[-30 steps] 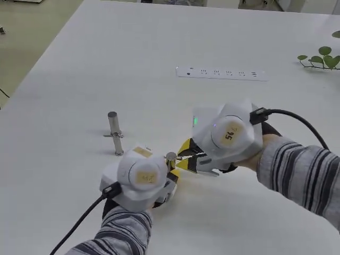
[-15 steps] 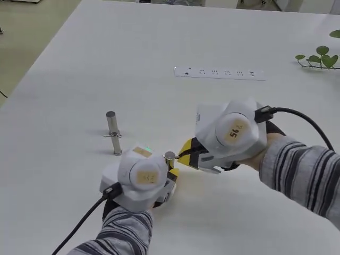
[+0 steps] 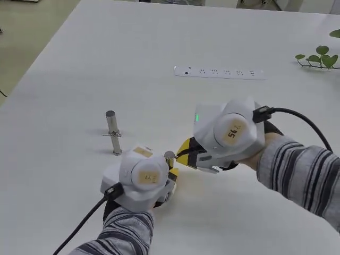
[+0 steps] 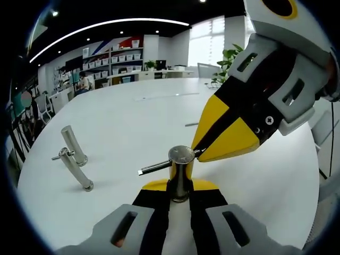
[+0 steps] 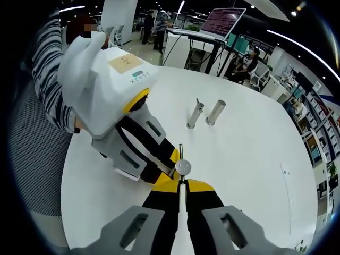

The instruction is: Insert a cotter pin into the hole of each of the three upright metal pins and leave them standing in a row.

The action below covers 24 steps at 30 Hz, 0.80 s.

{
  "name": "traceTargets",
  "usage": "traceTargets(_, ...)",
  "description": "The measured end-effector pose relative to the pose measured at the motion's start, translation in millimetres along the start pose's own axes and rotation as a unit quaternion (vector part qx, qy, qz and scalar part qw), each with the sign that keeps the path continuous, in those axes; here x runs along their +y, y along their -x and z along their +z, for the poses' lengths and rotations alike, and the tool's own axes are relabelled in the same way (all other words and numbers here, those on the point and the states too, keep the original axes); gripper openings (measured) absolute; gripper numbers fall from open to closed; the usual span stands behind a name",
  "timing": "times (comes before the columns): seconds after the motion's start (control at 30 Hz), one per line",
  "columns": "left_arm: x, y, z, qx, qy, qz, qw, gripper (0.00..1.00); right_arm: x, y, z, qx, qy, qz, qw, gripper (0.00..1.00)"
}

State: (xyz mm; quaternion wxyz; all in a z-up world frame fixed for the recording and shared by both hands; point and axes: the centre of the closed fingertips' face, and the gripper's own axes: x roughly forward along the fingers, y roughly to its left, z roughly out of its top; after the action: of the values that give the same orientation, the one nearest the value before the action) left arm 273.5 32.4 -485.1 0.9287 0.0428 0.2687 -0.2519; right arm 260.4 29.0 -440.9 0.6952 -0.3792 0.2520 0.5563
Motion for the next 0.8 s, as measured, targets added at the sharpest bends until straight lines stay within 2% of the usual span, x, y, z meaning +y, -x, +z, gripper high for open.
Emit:
traceTargets(0.27, 0.2, 0.4, -0.6, 0.002, 0.006, 0.003, 1.0, 0.1, 0.2, -1.8, 0.0, 0.0, 0.0, 0.001, 1.0, 0.0)
traceTargets(0.43, 0.6, 0.5, -0.6, 0.002, 0.008, 0.006, 0.9999, 0.11, 1.5, -2.2, 1.9, -0.006, -0.013, 0.004, 0.9999, 0.0)
traceTargets(0.5, 1.1, 1.1, -0.9, 0.004, 0.009, 0.005, 0.9999, 0.11, 2.0, -2.1, 3.3, -0.011, -0.02, 0.006, 0.9997, 0.03)
traceTargets(0.8, 3.7, 10.1, -1.4, 0.006, -0.01, -0.004, 0.9999, 0.28, -1.1, -10.1, 7.5, -0.024, -0.074, 0.015, 0.9968, 0.11)
